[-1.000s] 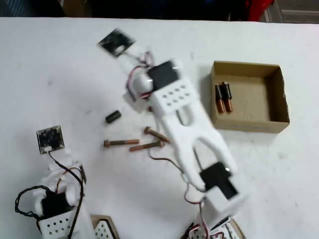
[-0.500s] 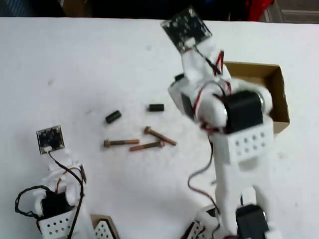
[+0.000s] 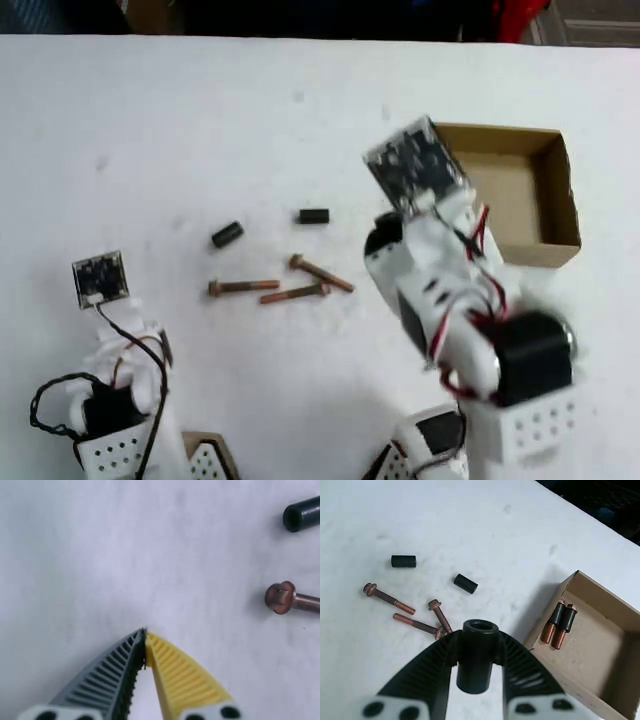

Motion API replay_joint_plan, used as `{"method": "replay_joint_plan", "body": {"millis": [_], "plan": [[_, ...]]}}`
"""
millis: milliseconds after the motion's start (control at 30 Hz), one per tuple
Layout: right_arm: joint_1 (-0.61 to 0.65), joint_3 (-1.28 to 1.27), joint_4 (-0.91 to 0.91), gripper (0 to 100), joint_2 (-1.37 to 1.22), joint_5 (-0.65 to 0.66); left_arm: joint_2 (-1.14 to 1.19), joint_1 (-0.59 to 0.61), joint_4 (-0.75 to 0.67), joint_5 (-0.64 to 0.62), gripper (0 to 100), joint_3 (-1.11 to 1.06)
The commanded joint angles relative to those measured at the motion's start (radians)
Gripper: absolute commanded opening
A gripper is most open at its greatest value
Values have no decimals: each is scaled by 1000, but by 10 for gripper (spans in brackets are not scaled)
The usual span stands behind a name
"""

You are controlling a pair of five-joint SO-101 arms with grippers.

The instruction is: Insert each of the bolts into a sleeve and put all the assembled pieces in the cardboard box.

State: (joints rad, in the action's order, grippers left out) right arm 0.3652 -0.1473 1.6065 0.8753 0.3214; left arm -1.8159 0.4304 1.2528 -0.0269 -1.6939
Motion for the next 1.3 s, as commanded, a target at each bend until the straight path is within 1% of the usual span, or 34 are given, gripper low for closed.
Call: {"method": "replay_joint_plan", "body": {"millis": [0, 200, 300, 367, 467, 533, 633, 833, 1000, 1100, 1200, 1267], "plan": [[-12, -118, -77, 17, 125, -3, -13, -2, -81, 9, 24, 2], [-12, -342, -197, 17, 311, -3, -13, -2, -141, 9, 24, 2], [-12, -431, -232, 17, 381, -3, -13, -7, -141, 11, 24, 2], [-21, -486, -248, 17, 423, -3, -13, -35, -138, 52, 22, 2], [-107, -568, -292, 17, 481, -3, -13, -87, -133, 115, 22, 2], [-182, -631, -341, 17, 516, -3, -13, -107, -133, 115, 22, 2], [-240, -723, -404, 17, 562, -3, -13, -125, -137, 120, 22, 2], [-255, -882, -450, 17, 671, -12, -12, -211, -133, 120, 22, 2], [-255, -1005, -450, 17, 832, -12, -12, -231, -132, 121, 22, 15], [-255, -1069, -449, 16, 932, -12, -10, -232, -80, 121, 22, 72], [-257, -1102, -452, 16, 918, -11, -10, -242, -5, 124, 22, 164], [-257, -1102, -452, 16, 906, -12, -10, -260, 40, 160, 22, 226]]}}
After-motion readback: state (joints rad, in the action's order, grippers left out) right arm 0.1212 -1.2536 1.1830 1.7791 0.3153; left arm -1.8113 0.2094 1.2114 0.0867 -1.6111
